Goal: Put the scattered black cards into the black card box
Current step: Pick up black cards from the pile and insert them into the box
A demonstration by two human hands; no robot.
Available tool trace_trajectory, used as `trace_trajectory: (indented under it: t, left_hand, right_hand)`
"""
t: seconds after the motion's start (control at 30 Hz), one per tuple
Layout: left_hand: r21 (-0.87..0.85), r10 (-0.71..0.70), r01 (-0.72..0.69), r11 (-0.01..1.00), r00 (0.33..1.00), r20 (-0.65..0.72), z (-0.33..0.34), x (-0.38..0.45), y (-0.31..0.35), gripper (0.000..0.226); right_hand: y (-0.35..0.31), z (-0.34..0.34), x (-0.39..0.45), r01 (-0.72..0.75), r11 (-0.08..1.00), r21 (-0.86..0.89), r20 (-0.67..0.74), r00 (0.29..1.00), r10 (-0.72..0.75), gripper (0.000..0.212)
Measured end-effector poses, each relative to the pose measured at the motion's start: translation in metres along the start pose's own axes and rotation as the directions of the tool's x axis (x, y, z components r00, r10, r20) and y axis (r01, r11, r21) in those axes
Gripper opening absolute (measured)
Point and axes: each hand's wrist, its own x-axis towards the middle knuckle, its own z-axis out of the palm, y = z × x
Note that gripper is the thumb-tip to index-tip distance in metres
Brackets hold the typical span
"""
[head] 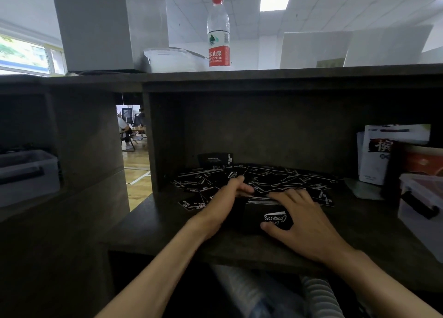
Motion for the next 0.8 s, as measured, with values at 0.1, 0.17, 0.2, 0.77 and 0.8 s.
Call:
trace_trajectory:
  t: [0.1, 0.17, 0.2, 0.77, 0.8]
  left_hand:
    - [0.523, 0.062, 0.175, 0.834, 0.913, -0.404, -0.02, 0.007, -0.015, 0.049]
    - [0.732, 0.037, 0.387, 0.561, 0.871, -0.489, -0.027, 0.004, -0.024, 0.073]
    - [0.763, 0.01, 0.43, 0.482, 0.868, -0.496, -0.028, 0.003, -0.027, 0.085]
    - [0.48, 0.46, -0.294, 0.827, 0.843, -0.277, -0.026, -0.009, -0.02, 0.024]
    - [0.431, 0.437, -0.324, 0.842, 0.878, -0.195, -0.02, -0.009, -0.017, 0.028]
  right_hand:
    - [0.0, 0.0, -0.001, -0.01, 1.0, 0.013, -0.003, 1.0, 0.01, 0.073]
    - [-0.001, -0.001, -0.001, -0.016, 1.0, 0.014, 0.012, 1.0, 0.016, 0.074]
    - [-0.001, -0.002, -0.001, -0.019, 1.0, 0.011, 0.016, 1.0, 0.019, 0.074]
    - [-0.001, -0.002, -0.002, -0.013, 0.996, 0.091, -0.017, 1.0, 0.015, 0.073]
    - [-0.001, -0.002, -0.002, -0.015, 0.996, 0.091, -0.016, 1.0, 0.016, 0.073]
